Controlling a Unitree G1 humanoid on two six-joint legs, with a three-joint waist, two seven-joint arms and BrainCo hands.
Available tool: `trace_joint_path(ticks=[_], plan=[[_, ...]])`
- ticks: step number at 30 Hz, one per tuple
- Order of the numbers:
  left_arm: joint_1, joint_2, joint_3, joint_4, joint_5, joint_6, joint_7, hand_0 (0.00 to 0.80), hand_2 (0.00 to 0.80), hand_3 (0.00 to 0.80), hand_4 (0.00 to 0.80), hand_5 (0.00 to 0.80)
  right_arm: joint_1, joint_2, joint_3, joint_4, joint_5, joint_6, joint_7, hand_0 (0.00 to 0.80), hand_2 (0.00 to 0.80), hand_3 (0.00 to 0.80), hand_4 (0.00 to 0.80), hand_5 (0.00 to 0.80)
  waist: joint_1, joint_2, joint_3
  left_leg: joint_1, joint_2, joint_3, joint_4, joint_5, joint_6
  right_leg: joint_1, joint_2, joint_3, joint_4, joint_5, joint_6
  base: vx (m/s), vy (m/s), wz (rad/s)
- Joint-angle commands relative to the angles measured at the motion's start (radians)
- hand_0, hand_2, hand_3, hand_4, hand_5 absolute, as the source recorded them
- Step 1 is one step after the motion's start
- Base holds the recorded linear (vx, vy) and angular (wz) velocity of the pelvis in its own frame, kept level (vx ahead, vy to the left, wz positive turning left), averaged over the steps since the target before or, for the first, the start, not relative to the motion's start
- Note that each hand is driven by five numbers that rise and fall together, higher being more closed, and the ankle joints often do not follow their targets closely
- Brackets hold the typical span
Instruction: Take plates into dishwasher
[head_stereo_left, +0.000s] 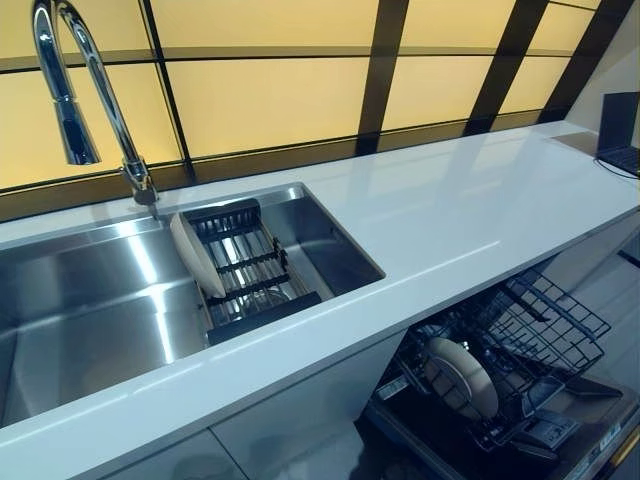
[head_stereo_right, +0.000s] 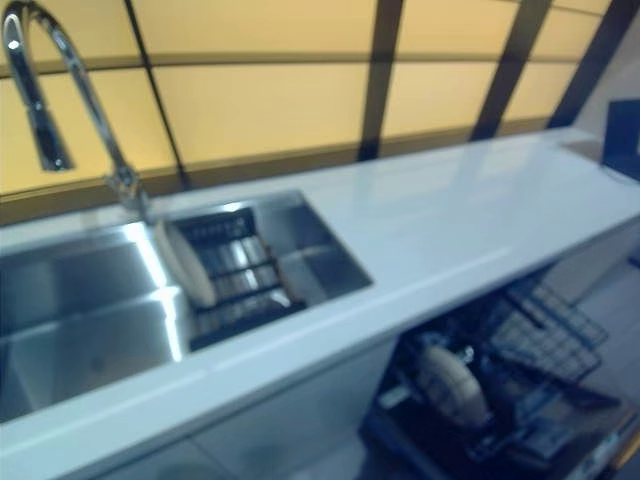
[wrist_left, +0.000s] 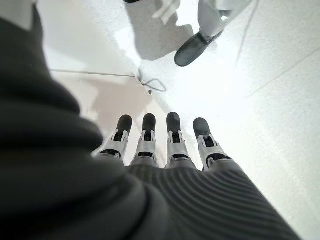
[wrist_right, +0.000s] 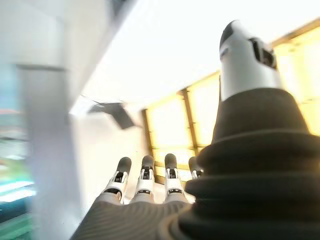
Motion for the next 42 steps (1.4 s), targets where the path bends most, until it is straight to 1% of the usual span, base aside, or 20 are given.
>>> trace_joint_path(ticks=[1, 2, 3, 7, 11, 14, 17, 21, 25, 28, 29, 31, 32, 34, 38, 42], plan=[[-0.01, 0.033, -0.038, 0.03, -0.019, -0.015, 0.002, 0.0, 0.0, 0.0, 0.0, 0.0, -0.206, 0.011, 0.094, -0.027, -0.07, -0.065, -0.122, 0.0, 0.0, 0.0, 0.0, 0.0, 0.056, -0.037, -0.009, -0.041, 0.001, -0.091, 0.002, -0.025, 0.007, 0.081, 0.045, -0.001, 0.003, -0.127, 0.055, 0.029, 0.036, 0.23], [-0.007, 0.03, -0.039, 0.029, -0.017, -0.016, 0.003, 0.0, 0.0, 0.0, 0.0, 0.0, -0.228, 0.018, 0.114, -0.041, -0.083, -0.063, -0.134, 0.0, 0.0, 0.0, 0.0, 0.0, 0.061, -0.037, -0.008, -0.042, 0.0, -0.095, 0.002, -0.024, 0.007, 0.082, 0.044, -0.004, 0.003, -0.128, 0.054, 0.036, 0.04, 0.21], [-0.001, 0.025, -0.044, 0.026, -0.02, -0.015, 0.003, 0.0, 0.0, 0.0, 0.0, 0.0, -0.289, 0.034, 0.169, -0.07, -0.112, -0.085, -0.162, 0.0, 0.0, 0.0, 0.0, 0.0, 0.068, -0.035, -0.007, -0.043, -0.001, -0.104, 0.002, -0.022, 0.007, 0.084, 0.043, -0.009, 0.003, -0.131, 0.053, 0.045, 0.046, 0.21], [0.008, 0.009, -0.053, 0.019, -0.018, -0.011, -0.003, 0.0, 0.0, 0.0, 0.0, 0.0, -0.412, 0.081, 0.285, -0.157, -0.209, -0.085, -0.192, 0.0, 0.0, 0.0, 0.0, 0.0, 0.093, -0.031, -0.004, -0.054, -0.007, -0.132, 0.002, -0.013, 0.007, 0.086, 0.038, -0.033, 0.003, -0.135, 0.051, 0.052, 0.053, 0.23], [0.011, -0.001, -0.069, 0.012, -0.03, -0.011, -0.002, 0.0, 0.0, 0.0, 0.0, 0.0, -0.477, 0.109, 0.364, -0.166, -0.265, -0.117, -0.206, 0.0, 0.0, 0.0, 0.0, 0.0, 0.117, -0.029, 0.007, -0.073, -0.013, -0.156, 0.002, -0.002, 0.006, 0.079, 0.03, -0.061, 0.003, -0.135, 0.05, 0.029, 0.061, 0.31], [0.002, -0.004, -0.065, 0.012, -0.077, 0.008, 0.008, 0.0, 0.0, 0.0, 0.0, 0.0, -0.537, 0.146, 0.435, -0.147, -0.286, -0.164, -0.245, 0.0, 0.0, 0.0, 0.0, 0.0, 0.142, -0.029, 0.024, -0.092, -0.022, -0.184, 0.002, 0.005, 0.005, 0.072, 0.02, -0.087, 0.003, -0.134, 0.051, 0.032, 0.08, 0.34], [-0.009, 0.001, -0.061, 0.01, -0.081, 0.014, 0.003, 0.0, 0.0, 0.0, 0.0, 0.0, -0.58, 0.185, 0.482, -0.156, -0.317, -0.155, -0.273, 0.0, 0.0, 0.0, 0.0, 0.0, 0.162, -0.029, 0.047, -0.118, -0.03, -0.21, 0.002, 0.016, 0.008, 0.056, 0.013, -0.105, 0.003, -0.128, 0.05, 0.007, 0.074, 0.27], [-0.03, 0.008, -0.061, 0.004, -0.1, 0.02, 0.001, 0.0, 0.0, 0.0, 0.0, 0.0, -0.618, 0.22, 0.529, -0.159, -0.356, -0.152, -0.29, 0.0, 0.0, 0.0, 0.0, 0.0, 0.175, -0.024, 0.078, -0.148, -0.038, -0.235, 0.002, 0.031, 0.011, 0.033, 0.006, -0.117, 0.003, -0.12, 0.049, -0.006, 0.072, 0.32], [-0.045, 0.015, -0.08, -0.011, -0.11, 0.022, 0.004, 0.0, 0.0, 0.0, 0.0, 0.0, -0.646, 0.254, 0.558, -0.152, -0.389, -0.128, -0.298, 0.0, 0.0, 0.0, 0.0, 0.0, 0.187, -0.017, 0.114, -0.176, -0.046, -0.256, 0.002, 0.041, 0.016, 0.009, -0.001, -0.127, 0.003, -0.111, 0.048, -0.007, 0.064, 0.25], [-0.058, 0.02, -0.09, -0.016, -0.125, 0.022, 0.008, 0.0, 0.0, 0.0, 0.0, 0.0, -0.689, 0.275, 0.598, -0.137, -0.407, -0.108, -0.314, 0.0, 0.0, 0.0, 0.0, 0.0, 0.194, -0.014, 0.139, -0.195, -0.049, -0.265, 0.002, 0.048, 0.02, -0.008, -0.004, -0.13, 0.003, -0.103, 0.048, -0.012, 0.033, 0.24], [-0.066, 0.024, -0.098, -0.021, -0.14, 0.017, 0.017, 0.0, 0.0, 0.0, 0.0, 0.0, -0.722, 0.292, 0.626, -0.125, -0.419, -0.094, -0.328, 0.0, 0.0, 0.0, 0.0, 0.0, 0.198, -0.013, 0.158, -0.209, -0.052, -0.272, 0.002, 0.052, 0.022, -0.022, -0.005, -0.131, 0.003, -0.098, 0.047, -0.013, 0.023, 0.14], [-0.072, 0.025, -0.1, -0.023, -0.143, 0.011, 0.026, 0.0, 0.0, 0.0, 0.0, 0.0, -0.743, 0.301, 0.642, -0.117, -0.423, -0.09, -0.33, 0.0, 0.0, 0.0, 0.0, 0.0, 0.199, -0.011, 0.168, -0.217, -0.053, -0.275, 0.002, 0.055, 0.023, -0.029, -0.006, -0.132, 0.003, -0.095, 0.047, -0.011, 0.021, 0.18], [-0.08, 0.027, -0.102, -0.028, -0.152, 0.003, 0.052, 0.0, 0.0, 0.0, 0.0, 0.0, -0.769, 0.317, 0.661, -0.114, -0.432, -0.077, -0.33, 0.0, 0.0, 0.0, 0.0, 0.0, 0.202, -0.01, 0.187, -0.23, -0.054, -0.277, 0.002, 0.059, 0.025, -0.043, -0.007, -0.131, 0.003, -0.09, 0.046, -0.006, 0.02, 0.26], [-0.085, 0.03, -0.102, -0.034, -0.161, -0.002, 0.067, 0.0, 0.0, 0.0, 0.0, 0.0, -0.794, 0.321, 0.683, -0.12, -0.43, -0.061, -0.336, 0.0, 0.0, 0.0, 0.0, 0.0, 0.203, -0.009, 0.202, -0.243, -0.054, -0.281, 0.002, 0.063, 0.026, -0.055, -0.007, -0.129, 0.003, -0.085, 0.047, -0.006, 0.017, 0.22], [-0.094, 0.031, -0.103, -0.04, -0.181, -0.006, 0.068, 0.0, 0.0, 0.0, 0.0, 0.0, -0.831, 0.335, 0.711, -0.127, -0.44, -0.04, -0.349, 0.0, 0.0, 0.0, 0.0, 0.0, 0.205, -0.007, 0.23, -0.263, -0.056, -0.286, 0.002, 0.07, 0.025, -0.077, -0.01, -0.129, 0.005, -0.077, 0.049, -0.001, 0.013, 0.13], [-0.101, 0.03, -0.109, -0.045, -0.188, -0.011, 0.068, 0.0, 0.0, 0.0, 0.0, 0.0, -0.864, 0.341, 0.732, -0.133, -0.442, -0.041, -0.354, 0.0, 0.0, 0.0, 0.0, 0.0, 0.207, -0.005, 0.246, -0.274, -0.056, -0.288, 0.002, 0.073, 0.026, -0.092, -0.013, -0.131, 0.013, -0.077, 0.05, -0.001, 0.008, 0.02]])
